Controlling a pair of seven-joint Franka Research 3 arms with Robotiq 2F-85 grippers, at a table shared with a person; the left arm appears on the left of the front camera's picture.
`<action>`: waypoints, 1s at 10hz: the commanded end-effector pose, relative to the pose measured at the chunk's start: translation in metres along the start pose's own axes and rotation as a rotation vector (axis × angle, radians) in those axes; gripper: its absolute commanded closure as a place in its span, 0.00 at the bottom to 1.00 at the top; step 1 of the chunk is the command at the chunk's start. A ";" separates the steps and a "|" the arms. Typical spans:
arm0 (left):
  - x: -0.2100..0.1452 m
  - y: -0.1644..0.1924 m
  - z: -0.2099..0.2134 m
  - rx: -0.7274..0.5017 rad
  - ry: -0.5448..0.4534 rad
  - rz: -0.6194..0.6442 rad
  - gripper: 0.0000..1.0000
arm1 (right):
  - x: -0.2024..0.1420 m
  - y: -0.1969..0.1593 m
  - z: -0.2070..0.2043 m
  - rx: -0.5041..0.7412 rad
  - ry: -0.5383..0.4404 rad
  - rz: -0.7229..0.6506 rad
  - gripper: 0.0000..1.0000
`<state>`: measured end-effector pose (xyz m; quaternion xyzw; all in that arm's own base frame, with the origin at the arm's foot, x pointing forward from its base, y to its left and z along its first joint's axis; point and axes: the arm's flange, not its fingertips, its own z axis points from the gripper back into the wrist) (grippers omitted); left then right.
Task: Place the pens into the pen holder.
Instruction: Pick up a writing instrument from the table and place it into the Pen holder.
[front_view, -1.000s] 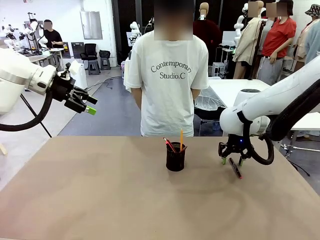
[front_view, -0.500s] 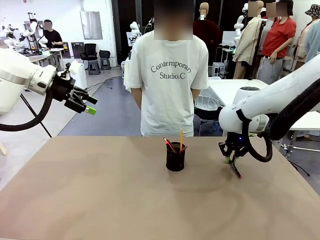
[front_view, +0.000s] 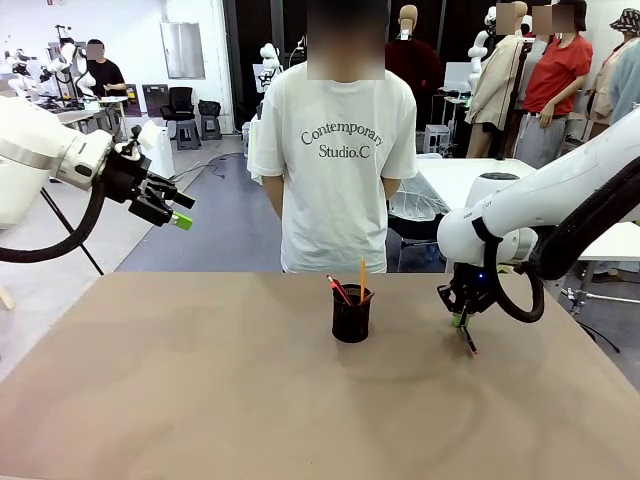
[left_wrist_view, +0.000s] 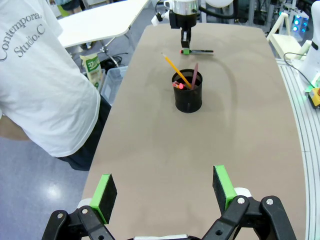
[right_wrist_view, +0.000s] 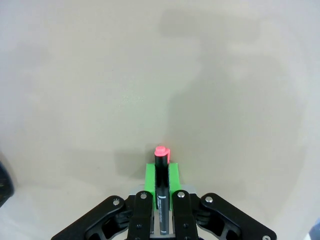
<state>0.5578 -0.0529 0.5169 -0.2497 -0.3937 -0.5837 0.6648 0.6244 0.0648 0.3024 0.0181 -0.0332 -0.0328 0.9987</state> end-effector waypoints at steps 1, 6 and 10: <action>-0.001 0.000 0.002 -0.001 -0.001 -0.006 0.00 | -0.006 0.004 0.028 0.152 0.003 0.034 1.00; -0.001 0.000 0.002 -0.001 -0.001 -0.006 0.00 | -0.006 -0.013 0.113 0.731 -0.023 0.122 1.00; -0.001 0.000 0.002 -0.001 -0.001 -0.006 0.00 | -0.025 -0.030 0.169 0.897 -0.660 0.412 1.00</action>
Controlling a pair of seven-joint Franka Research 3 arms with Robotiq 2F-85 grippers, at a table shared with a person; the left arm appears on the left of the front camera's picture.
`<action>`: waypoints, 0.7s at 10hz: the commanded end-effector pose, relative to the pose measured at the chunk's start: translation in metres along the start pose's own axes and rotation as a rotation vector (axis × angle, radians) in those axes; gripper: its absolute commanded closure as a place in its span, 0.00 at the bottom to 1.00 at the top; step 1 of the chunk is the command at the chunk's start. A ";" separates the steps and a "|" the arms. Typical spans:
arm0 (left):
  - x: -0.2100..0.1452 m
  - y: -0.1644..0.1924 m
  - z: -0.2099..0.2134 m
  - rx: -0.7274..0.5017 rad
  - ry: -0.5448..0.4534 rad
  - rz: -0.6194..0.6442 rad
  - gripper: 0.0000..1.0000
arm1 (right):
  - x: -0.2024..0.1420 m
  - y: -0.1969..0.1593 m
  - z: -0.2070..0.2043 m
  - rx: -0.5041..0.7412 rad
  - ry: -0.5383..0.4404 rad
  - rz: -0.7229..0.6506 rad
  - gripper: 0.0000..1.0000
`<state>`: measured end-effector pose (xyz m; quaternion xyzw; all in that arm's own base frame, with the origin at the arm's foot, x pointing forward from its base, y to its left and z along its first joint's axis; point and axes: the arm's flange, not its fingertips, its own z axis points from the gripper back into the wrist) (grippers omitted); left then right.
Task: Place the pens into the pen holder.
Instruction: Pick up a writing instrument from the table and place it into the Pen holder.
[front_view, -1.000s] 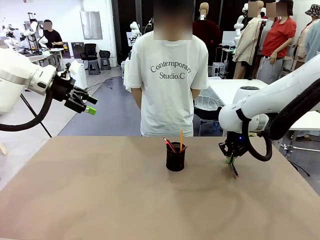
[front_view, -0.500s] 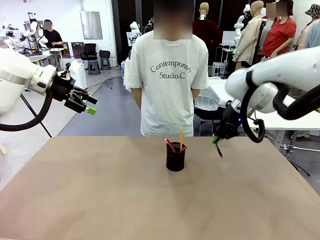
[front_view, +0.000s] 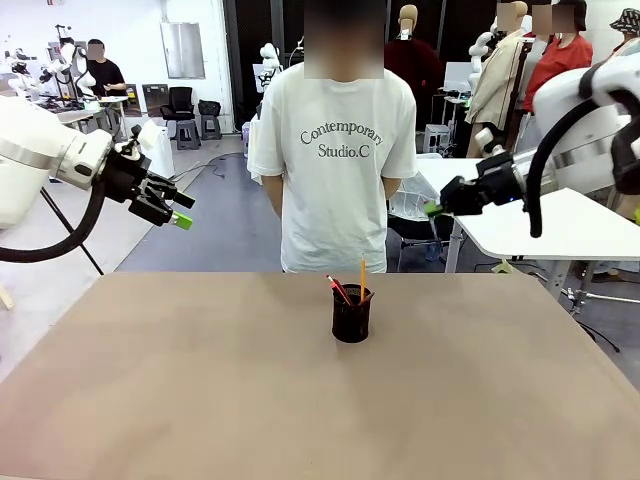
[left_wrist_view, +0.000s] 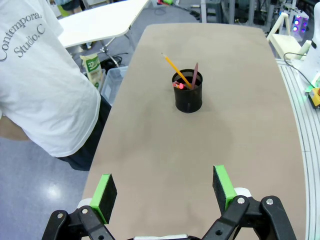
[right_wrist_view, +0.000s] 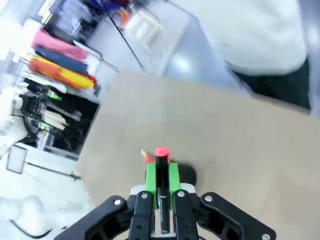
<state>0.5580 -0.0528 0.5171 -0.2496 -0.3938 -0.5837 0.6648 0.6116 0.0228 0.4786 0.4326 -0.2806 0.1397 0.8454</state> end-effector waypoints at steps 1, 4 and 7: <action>-0.001 0.000 0.002 -0.001 -0.001 -0.005 0.00 | -0.029 0.019 0.002 0.013 -0.175 0.236 1.00; -0.001 0.000 0.002 -0.001 -0.001 -0.005 0.00 | -0.033 0.029 0.009 -0.022 -0.341 0.333 1.00; -0.001 0.000 0.002 -0.001 -0.001 -0.005 0.00 | -0.009 0.024 0.016 -0.010 -0.257 0.277 1.00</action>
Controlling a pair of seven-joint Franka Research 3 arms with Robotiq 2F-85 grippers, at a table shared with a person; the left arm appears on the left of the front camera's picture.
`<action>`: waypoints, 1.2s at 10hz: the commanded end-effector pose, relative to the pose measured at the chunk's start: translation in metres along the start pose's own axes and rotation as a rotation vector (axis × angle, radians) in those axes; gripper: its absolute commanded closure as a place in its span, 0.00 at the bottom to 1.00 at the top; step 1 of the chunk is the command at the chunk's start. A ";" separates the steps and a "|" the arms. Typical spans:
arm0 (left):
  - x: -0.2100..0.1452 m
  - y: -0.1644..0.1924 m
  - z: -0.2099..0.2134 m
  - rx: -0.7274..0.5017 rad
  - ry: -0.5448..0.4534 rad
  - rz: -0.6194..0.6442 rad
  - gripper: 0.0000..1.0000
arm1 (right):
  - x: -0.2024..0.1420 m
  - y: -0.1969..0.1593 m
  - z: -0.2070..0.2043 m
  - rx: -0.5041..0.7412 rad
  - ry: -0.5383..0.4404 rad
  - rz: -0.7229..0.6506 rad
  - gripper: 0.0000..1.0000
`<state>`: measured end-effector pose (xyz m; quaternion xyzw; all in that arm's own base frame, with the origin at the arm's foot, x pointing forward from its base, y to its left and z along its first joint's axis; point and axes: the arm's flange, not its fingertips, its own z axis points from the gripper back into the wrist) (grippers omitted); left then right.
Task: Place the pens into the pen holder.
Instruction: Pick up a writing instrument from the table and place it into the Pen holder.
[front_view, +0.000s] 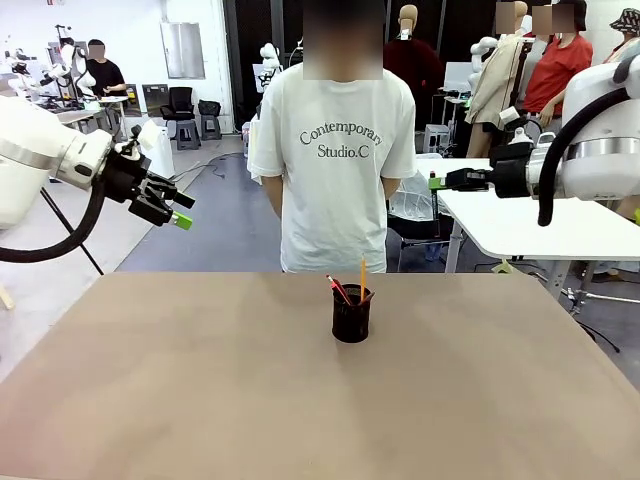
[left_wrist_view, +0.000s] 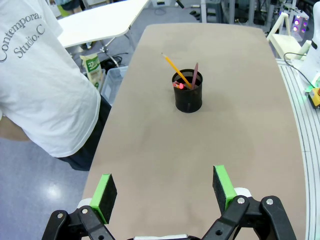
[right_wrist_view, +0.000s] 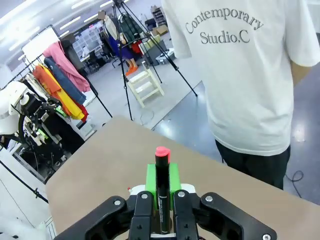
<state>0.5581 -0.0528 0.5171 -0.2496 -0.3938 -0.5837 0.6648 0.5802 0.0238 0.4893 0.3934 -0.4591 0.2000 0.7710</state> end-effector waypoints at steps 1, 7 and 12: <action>-0.001 0.000 0.002 -0.001 -0.001 -0.005 0.00 | 0.010 -0.002 -0.002 0.008 0.024 -0.025 1.00; -0.001 0.000 0.002 -0.001 -0.001 -0.005 0.00 | -0.037 0.051 -0.028 0.333 -0.330 0.165 1.00; -0.001 0.000 0.002 -0.001 -0.001 -0.005 0.00 | -0.094 0.099 -0.052 0.540 -0.374 0.495 1.00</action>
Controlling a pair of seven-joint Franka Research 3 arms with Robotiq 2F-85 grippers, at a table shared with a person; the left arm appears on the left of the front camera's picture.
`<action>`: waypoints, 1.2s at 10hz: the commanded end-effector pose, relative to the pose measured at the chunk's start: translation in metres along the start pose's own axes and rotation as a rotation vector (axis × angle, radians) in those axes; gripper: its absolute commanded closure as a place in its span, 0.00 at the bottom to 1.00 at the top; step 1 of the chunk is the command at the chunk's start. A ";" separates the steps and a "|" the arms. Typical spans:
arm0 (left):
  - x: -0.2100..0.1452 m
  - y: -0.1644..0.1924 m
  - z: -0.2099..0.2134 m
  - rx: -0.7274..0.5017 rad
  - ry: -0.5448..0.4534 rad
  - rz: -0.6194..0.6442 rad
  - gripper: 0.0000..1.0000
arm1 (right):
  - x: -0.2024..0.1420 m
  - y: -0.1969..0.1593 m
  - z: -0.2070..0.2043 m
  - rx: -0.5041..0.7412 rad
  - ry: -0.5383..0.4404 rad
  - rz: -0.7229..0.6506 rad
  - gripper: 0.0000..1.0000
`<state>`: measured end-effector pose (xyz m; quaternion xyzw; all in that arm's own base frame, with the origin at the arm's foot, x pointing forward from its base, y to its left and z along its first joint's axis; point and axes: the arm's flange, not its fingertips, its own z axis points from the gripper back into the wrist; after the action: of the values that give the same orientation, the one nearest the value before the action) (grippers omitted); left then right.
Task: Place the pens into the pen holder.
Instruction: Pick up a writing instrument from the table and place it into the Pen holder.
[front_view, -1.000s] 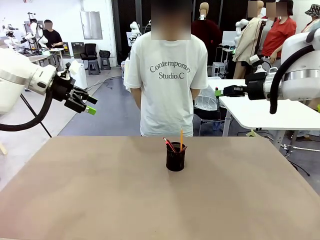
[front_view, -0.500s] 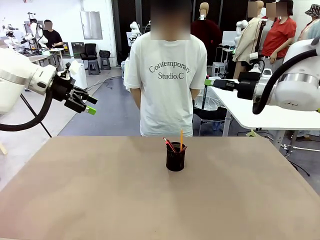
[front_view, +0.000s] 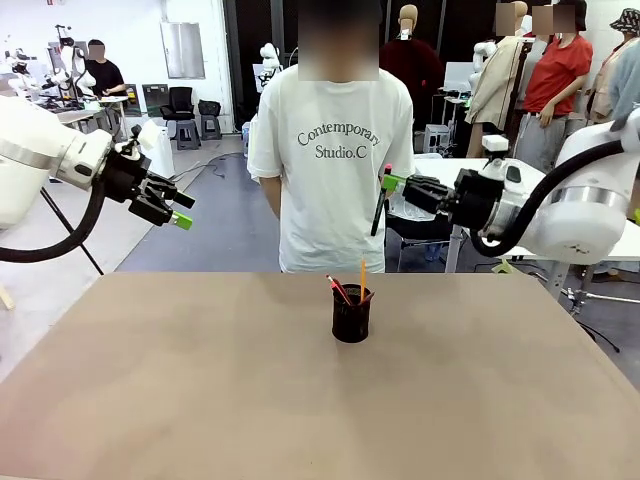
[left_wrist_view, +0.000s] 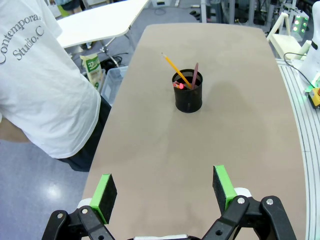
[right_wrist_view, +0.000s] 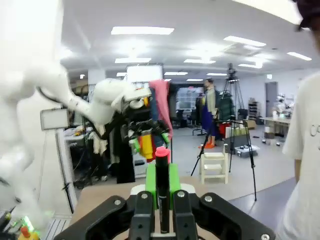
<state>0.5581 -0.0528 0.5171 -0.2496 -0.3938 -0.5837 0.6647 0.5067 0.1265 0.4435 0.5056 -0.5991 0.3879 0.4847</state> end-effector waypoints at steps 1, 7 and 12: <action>-0.001 0.000 0.002 -0.001 -0.001 -0.005 0.00 | -0.017 0.017 -0.001 0.034 0.054 0.064 1.00; -0.001 0.000 0.002 -0.001 -0.001 -0.005 0.00 | -0.025 0.017 -0.002 0.054 0.062 0.047 1.00; -0.001 0.000 0.002 -0.001 -0.001 -0.005 0.00 | -0.091 -0.010 -0.012 0.112 0.126 0.090 1.00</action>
<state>0.5582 -0.0528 0.5173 -0.2495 -0.3940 -0.5838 0.6647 0.5047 0.1477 0.3650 0.4933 -0.5651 0.4447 0.4895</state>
